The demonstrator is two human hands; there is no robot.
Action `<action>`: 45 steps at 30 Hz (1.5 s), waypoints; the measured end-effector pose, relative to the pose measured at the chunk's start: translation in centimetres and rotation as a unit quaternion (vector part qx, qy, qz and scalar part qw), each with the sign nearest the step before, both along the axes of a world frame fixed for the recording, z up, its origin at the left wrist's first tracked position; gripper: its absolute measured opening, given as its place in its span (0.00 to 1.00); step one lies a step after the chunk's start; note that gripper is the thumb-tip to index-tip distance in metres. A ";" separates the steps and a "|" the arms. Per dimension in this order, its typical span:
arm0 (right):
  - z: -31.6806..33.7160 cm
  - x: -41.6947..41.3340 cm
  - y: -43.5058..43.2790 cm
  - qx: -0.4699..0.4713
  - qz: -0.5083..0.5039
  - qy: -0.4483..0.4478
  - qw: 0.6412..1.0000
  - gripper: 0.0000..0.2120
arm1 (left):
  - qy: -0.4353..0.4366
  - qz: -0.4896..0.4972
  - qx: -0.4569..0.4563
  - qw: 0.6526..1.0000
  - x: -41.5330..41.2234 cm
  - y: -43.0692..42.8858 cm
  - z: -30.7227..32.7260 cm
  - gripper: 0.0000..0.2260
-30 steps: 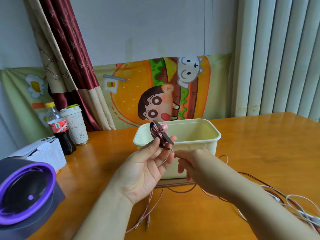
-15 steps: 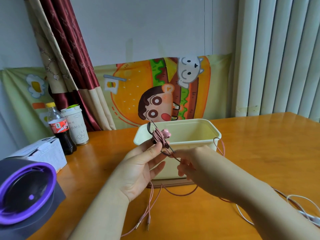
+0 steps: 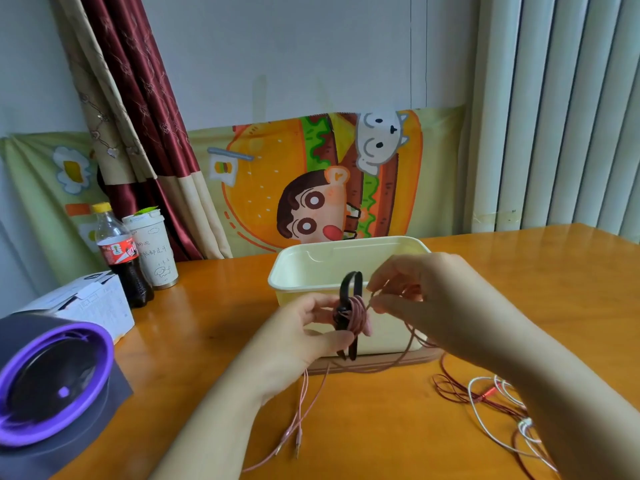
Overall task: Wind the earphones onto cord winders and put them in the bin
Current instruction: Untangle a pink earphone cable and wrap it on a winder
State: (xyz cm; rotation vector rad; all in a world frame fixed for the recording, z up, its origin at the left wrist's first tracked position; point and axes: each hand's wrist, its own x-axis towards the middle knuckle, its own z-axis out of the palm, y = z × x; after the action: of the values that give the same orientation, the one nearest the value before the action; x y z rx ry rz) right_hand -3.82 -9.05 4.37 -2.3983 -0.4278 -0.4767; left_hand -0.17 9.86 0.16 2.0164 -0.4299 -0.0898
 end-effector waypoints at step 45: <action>-4.2 5.1 -4.4 0.436 -0.275 0.002 0.857 0.10 | 0.175 -0.017 -0.580 0.796 1.0 2.4 3.8 0.09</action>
State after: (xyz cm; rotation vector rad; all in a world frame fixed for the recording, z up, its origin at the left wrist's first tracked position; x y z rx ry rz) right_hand 1.26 -13.45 0.15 -1.5756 0.4397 -0.7192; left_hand 0.79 12.26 3.98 0.7387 -0.1822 -0.1673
